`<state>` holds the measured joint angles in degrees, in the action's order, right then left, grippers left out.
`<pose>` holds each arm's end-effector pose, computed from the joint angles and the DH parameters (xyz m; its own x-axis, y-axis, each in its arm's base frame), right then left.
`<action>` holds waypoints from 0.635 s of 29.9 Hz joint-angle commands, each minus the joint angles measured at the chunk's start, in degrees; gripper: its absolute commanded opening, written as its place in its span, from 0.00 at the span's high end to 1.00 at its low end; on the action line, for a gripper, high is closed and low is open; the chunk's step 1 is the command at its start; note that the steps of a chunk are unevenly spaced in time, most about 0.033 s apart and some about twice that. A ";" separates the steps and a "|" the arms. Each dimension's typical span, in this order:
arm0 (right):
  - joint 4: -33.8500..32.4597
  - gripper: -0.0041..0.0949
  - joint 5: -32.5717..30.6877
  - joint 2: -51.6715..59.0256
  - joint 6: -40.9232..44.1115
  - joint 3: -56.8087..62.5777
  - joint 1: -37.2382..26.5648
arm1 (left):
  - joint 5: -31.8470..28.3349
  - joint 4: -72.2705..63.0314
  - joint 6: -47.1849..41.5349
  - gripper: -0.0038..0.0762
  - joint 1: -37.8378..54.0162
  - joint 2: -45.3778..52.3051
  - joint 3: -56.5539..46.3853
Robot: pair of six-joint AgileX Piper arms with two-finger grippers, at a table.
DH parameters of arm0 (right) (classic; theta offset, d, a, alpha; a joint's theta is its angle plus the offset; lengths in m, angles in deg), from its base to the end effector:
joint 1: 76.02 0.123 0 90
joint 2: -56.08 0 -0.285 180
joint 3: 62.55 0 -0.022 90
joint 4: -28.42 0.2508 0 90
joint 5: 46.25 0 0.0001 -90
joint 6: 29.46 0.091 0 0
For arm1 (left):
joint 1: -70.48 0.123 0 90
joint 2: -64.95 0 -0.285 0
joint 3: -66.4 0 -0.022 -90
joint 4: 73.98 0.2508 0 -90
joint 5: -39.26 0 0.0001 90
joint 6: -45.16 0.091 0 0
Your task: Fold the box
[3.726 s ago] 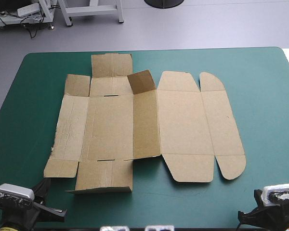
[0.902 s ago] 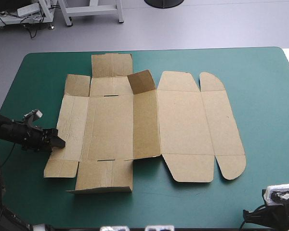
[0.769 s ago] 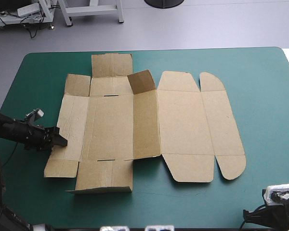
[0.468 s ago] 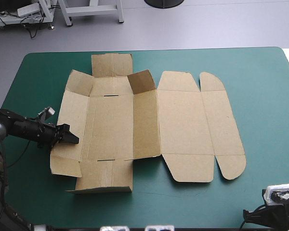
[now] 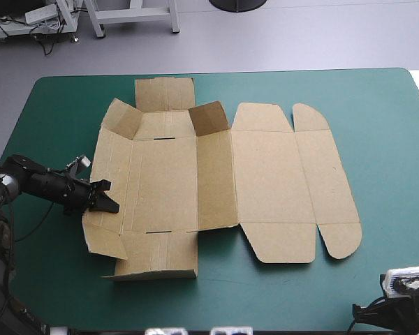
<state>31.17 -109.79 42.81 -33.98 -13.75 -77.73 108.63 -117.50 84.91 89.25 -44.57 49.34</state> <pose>0.0079 0.0037 0.2723 -0.5804 -0.0401 -0.8134 -0.0385 0.9990 -0.0218 0.3016 0.0405 0.1912 -0.9955 -0.0456 -0.0825 0.0191 0.7592 -0.6506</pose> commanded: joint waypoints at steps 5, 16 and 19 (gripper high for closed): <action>-0.19 0.97 3.51 -1.02 -0.08 -1.24 0.01 | 4.80 16.54 -3.44 0.96 -8.52 8.64 8.31; 0.00 0.97 3.51 -1.02 -0.08 -1.24 0.01 | 3.30 33.31 -6.24 0.96 -31.12 13.61 18.95; 0.00 0.97 3.51 -1.02 -0.08 -1.24 0.01 | 1.09 35.65 -7.22 0.96 -34.86 13.61 22.36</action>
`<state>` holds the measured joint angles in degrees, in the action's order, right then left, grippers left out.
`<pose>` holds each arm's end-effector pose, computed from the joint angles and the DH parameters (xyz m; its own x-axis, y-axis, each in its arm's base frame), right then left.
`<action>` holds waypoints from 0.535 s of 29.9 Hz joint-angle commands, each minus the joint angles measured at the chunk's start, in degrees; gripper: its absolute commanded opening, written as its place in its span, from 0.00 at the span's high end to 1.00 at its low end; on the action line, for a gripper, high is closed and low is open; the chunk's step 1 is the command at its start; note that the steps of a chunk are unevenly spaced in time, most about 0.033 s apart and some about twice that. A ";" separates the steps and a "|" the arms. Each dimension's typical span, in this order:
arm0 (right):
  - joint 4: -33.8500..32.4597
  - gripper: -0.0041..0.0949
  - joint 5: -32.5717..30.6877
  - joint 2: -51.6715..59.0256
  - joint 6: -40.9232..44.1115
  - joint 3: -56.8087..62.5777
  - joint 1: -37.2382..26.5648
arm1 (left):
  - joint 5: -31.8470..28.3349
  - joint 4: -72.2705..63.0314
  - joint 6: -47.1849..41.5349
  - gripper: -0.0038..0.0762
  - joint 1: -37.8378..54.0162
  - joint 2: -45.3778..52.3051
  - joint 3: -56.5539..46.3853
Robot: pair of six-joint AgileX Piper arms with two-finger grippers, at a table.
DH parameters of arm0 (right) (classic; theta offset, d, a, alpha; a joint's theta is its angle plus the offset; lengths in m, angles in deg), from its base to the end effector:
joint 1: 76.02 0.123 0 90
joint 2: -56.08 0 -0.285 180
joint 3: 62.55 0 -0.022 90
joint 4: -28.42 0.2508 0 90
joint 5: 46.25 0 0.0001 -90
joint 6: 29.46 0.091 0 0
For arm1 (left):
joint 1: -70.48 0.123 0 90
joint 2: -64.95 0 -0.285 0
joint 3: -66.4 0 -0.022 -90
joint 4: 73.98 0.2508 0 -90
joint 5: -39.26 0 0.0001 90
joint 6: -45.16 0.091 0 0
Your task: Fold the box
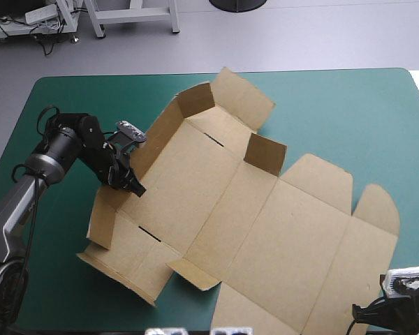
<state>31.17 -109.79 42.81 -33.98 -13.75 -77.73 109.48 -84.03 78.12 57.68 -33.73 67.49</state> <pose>0.0079 0.0037 0.2723 -0.5804 -0.0401 -0.8134 -0.0385 0.9990 -0.0218 0.3027 -0.0841 0.3058 -0.7037 0.6584 -0.2670 0.6895 0.7235 -0.0331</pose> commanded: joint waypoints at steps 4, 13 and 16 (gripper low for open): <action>0.00 0.97 3.51 -1.02 -0.08 -1.24 0.01 | -5.68 3.30 -0.68 0.96 -7.50 2.78 8.58; 0.00 0.97 3.72 -1.02 -0.08 -1.24 0.01 | -11.74 12.80 2.90 0.96 -14.50 0.06 16.61; -0.13 0.97 3.90 -1.02 -0.08 -1.24 0.01 | -12.89 18.72 2.99 0.96 -16.70 -1.82 19.43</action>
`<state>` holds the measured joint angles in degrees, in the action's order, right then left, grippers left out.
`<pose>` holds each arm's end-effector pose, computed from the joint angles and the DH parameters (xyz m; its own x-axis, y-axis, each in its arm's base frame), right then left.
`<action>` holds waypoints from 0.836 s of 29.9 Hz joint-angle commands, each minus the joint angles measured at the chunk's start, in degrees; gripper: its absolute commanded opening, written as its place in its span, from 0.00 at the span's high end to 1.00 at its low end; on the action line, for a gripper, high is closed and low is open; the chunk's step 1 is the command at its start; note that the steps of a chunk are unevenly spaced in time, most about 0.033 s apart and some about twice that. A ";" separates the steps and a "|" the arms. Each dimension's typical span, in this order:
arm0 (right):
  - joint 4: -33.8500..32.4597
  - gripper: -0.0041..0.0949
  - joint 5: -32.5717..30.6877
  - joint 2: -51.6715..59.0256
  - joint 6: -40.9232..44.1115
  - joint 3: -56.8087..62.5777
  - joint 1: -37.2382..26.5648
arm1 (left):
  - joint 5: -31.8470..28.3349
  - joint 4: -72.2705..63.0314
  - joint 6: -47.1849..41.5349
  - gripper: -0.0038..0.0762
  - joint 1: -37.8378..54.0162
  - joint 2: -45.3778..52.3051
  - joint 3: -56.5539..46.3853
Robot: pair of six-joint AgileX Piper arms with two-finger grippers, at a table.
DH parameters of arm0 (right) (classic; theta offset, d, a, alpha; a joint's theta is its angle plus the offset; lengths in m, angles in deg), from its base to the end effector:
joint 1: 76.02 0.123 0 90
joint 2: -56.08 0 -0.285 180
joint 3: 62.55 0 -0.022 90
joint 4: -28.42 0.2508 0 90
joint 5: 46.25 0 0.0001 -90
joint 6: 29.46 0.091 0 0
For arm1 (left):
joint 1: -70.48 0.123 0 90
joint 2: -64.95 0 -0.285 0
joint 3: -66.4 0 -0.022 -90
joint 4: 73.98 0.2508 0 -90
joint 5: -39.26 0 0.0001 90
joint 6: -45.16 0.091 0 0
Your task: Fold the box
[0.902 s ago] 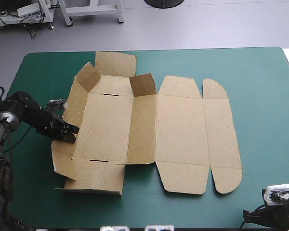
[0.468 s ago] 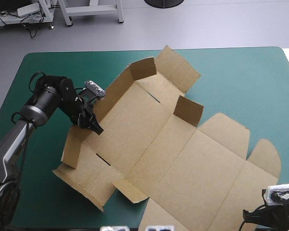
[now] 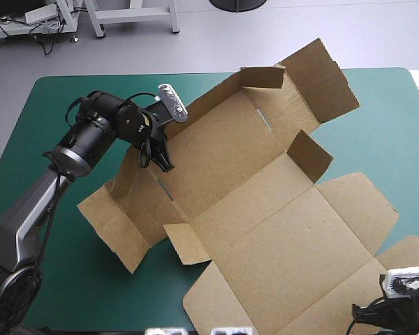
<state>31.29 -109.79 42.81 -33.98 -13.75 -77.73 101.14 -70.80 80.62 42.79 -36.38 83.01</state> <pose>0.0079 0.0038 0.2724 -0.5803 -0.0392 -0.8135 -0.0395 0.9990 -0.0199 0.3153 -0.1604 0.3715 -0.3257 0.8491 -0.4157 0.7961 0.4836 0.3639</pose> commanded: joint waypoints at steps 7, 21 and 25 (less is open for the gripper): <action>-0.26 0.97 4.59 -1.10 -0.08 -1.24 0.01 | -9.68 14.24 0.49 0.96 -5.17 -2.43 7.63; -0.45 0.97 6.42 -1.10 -0.08 -1.24 0.01 | -9.21 30.21 1.14 0.96 -18.82 -1.15 7.14; -0.45 0.97 6.42 -1.10 -0.08 -1.24 0.01 | -8.94 34.55 0.08 0.96 -20.58 -1.15 7.14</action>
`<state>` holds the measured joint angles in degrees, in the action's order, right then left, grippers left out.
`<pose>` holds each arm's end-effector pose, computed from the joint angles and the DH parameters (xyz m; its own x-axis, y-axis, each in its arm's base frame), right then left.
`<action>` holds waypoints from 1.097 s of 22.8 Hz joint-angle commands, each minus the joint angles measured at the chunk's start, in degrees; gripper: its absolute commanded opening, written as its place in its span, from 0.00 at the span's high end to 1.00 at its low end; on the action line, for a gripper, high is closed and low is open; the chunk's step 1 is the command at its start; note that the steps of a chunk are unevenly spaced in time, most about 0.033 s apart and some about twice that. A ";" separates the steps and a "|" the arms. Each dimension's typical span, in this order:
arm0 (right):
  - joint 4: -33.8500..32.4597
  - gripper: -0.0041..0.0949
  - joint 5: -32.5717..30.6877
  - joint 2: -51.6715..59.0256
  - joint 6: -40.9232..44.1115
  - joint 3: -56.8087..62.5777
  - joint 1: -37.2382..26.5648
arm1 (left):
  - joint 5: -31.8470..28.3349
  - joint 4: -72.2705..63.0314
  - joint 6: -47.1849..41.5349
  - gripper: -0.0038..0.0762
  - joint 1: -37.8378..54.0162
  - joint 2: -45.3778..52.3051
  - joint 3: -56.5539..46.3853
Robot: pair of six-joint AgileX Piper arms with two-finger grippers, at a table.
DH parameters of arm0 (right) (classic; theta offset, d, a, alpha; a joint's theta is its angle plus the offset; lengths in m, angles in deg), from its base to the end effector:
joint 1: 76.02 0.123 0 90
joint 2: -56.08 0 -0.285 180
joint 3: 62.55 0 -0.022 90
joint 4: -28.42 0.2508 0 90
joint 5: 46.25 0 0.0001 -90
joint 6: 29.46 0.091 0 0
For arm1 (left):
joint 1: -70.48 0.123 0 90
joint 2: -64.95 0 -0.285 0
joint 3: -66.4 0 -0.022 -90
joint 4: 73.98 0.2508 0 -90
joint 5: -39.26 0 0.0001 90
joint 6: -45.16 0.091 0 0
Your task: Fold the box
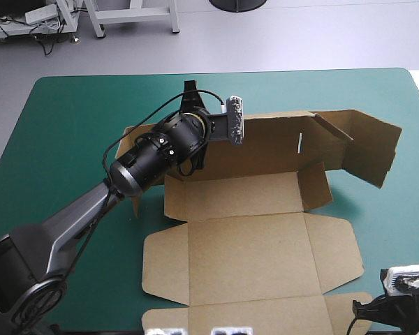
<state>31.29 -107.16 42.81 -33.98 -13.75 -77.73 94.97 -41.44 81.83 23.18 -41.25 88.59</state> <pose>0.0102 0.0037 0.2758 -0.5425 -0.0383 -0.8392 -0.0365 0.9991 -0.0220 0.2903 -0.2549 0.3870 0.1059 0.9860 -0.1285 0.6461 0.0300 0.7627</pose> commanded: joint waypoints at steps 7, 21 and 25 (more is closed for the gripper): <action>-0.45 0.97 6.08 -1.10 1.54 -1.50 0.01 | -2.47 9.91 -1.23 0.96 -4.16 3.71 1.41; -0.09 0.97 5.14 -29.16 5.10 -37.58 0.01 | -5.38 22.07 -16.19 0.96 -8.11 3.71 -9.00; -0.09 0.97 4.12 -42.87 3.65 -49.31 0.01 | -5.38 22.07 -16.19 0.96 -8.11 3.71 -9.00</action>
<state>31.30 -106.31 6.99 -28.89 -56.47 -77.73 91.28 -22.48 66.42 15.57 -40.75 78.08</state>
